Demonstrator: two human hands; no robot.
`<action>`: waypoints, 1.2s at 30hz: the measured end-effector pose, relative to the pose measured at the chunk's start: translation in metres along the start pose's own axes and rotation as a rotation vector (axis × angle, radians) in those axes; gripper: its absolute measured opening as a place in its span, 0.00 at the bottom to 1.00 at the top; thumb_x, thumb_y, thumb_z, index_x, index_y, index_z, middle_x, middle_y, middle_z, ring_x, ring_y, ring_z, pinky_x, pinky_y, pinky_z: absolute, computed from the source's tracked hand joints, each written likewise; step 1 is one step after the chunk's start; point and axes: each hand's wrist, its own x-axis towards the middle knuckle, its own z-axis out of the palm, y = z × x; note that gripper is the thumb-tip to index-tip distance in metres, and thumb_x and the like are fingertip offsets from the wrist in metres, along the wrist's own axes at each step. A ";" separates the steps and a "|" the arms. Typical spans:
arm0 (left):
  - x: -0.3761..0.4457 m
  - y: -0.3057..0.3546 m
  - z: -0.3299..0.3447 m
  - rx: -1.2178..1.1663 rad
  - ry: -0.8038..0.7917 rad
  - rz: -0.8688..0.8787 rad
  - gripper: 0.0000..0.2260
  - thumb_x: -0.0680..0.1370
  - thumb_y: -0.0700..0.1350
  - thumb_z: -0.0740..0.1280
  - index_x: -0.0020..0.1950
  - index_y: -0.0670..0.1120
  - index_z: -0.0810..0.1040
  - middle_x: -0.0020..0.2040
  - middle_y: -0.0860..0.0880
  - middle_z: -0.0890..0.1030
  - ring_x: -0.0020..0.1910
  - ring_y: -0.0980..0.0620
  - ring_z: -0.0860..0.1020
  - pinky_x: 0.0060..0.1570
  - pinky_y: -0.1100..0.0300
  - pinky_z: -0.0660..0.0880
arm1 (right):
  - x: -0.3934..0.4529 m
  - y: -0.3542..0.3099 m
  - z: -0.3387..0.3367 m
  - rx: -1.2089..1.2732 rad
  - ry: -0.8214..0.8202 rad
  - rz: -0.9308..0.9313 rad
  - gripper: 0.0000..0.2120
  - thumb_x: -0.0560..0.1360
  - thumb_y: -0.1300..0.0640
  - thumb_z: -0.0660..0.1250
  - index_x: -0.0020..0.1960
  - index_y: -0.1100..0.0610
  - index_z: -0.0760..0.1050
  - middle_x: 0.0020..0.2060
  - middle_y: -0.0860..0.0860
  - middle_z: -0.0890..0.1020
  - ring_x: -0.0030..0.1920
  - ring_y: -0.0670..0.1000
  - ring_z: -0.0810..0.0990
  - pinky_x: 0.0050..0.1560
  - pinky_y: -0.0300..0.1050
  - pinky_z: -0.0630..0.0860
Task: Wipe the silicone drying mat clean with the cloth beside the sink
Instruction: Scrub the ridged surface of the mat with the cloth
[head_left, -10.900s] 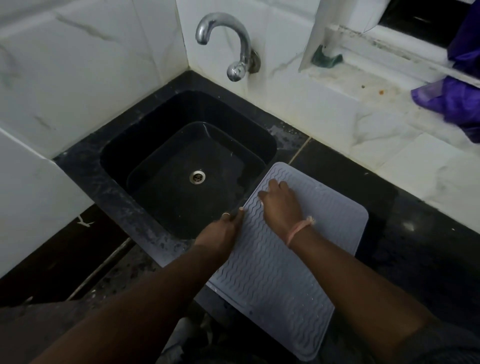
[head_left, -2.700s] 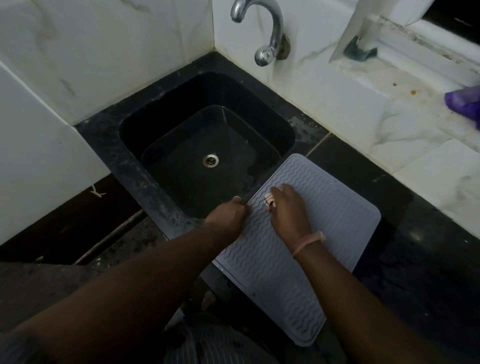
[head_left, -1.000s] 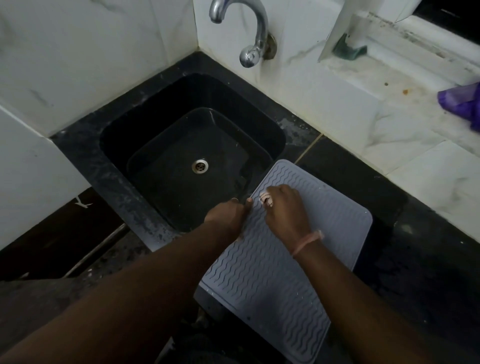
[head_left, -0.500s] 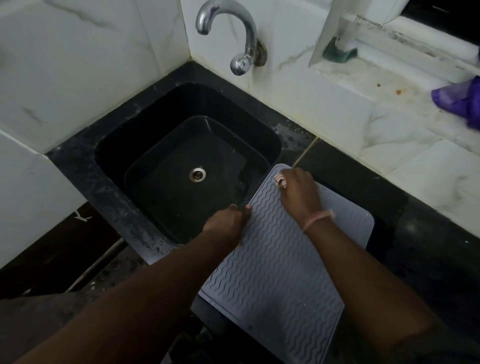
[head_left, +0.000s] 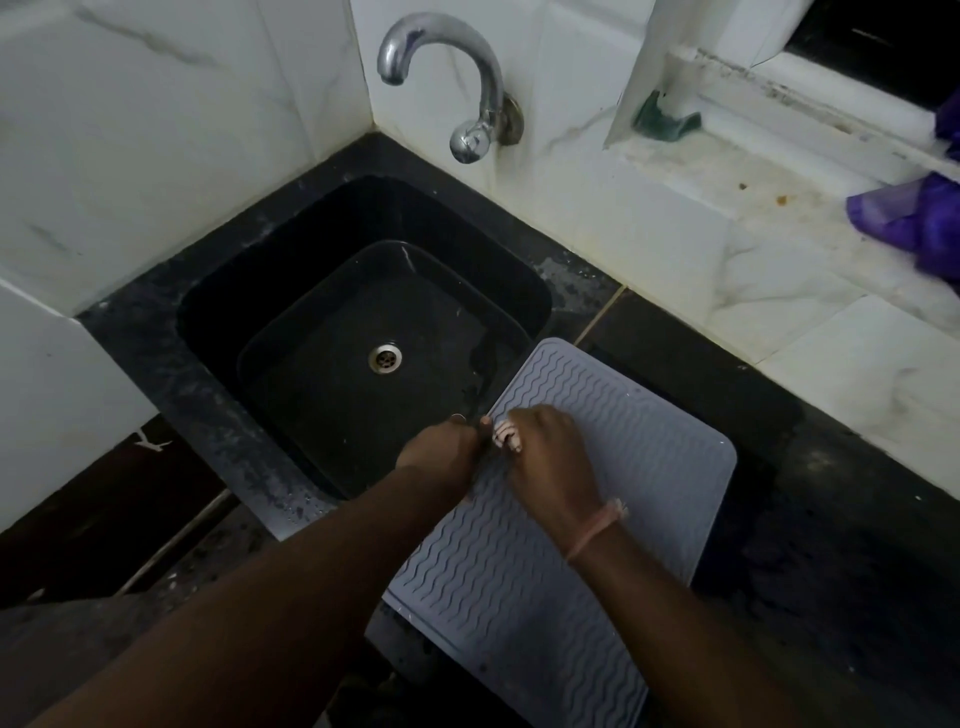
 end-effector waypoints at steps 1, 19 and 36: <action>0.000 0.001 0.000 0.005 -0.012 -0.013 0.34 0.75 0.43 0.75 0.76 0.54 0.63 0.65 0.44 0.73 0.60 0.43 0.78 0.57 0.45 0.79 | -0.003 0.001 0.001 -0.007 -0.014 -0.019 0.20 0.74 0.56 0.72 0.65 0.53 0.76 0.58 0.51 0.78 0.60 0.53 0.75 0.62 0.49 0.75; -0.011 0.005 -0.003 0.023 -0.053 -0.024 0.42 0.78 0.46 0.71 0.82 0.57 0.45 0.67 0.40 0.72 0.57 0.44 0.78 0.52 0.46 0.80 | 0.070 0.044 -0.025 -0.076 0.097 0.142 0.18 0.76 0.58 0.71 0.65 0.57 0.76 0.58 0.56 0.80 0.60 0.57 0.77 0.60 0.51 0.76; -0.018 0.010 -0.024 0.044 -0.158 -0.010 0.39 0.81 0.45 0.67 0.83 0.54 0.44 0.67 0.40 0.75 0.60 0.43 0.78 0.57 0.45 0.79 | 0.102 0.078 -0.028 -0.118 0.112 0.197 0.12 0.75 0.59 0.70 0.58 0.58 0.79 0.51 0.57 0.82 0.54 0.59 0.80 0.55 0.50 0.76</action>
